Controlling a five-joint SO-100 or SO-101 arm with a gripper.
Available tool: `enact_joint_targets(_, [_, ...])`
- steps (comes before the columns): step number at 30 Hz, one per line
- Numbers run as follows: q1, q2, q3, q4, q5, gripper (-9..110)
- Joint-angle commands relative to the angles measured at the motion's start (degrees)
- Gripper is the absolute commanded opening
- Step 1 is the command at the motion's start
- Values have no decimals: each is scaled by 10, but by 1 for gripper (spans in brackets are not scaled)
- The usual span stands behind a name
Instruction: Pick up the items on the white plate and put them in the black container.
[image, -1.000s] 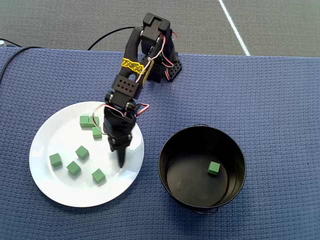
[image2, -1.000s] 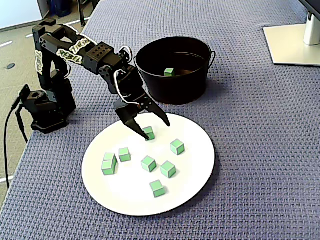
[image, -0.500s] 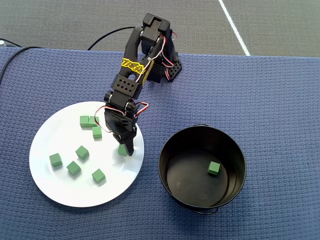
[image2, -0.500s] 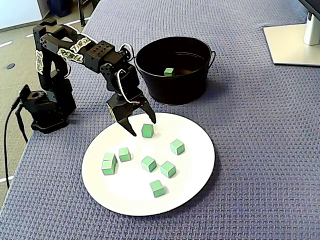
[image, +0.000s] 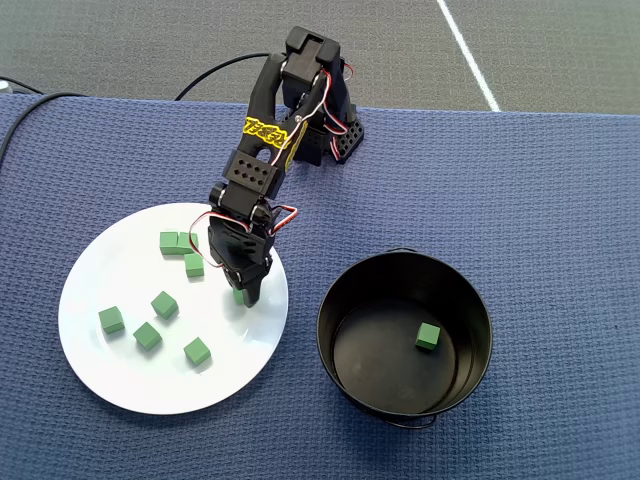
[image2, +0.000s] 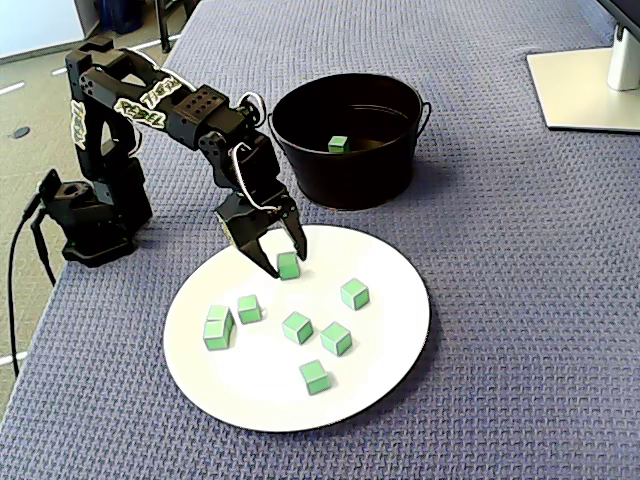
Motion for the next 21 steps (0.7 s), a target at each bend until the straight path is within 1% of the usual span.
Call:
enact_joint_targets(1, [-6, 32, 3, -7, 9, 0])
enact_joint_targets(4, [-6, 38, 4, -8, 14, 0])
enact_joint_targets(7, [-6, 64, 4, -5, 53, 0])
enact_joint_targets(9, [-6, 99, 3, -5, 111, 0])
enact_joint_targets(13, [-23, 192, -78, 87, 236, 0])
enact_joint_targets(15, [-53, 228, -156, 127, 272, 0])
enact_joint_targets(18, [-130, 257, -276, 168, 302, 0])
enact_joint_targets(21, [-229, 203, -411, 222, 311, 0])
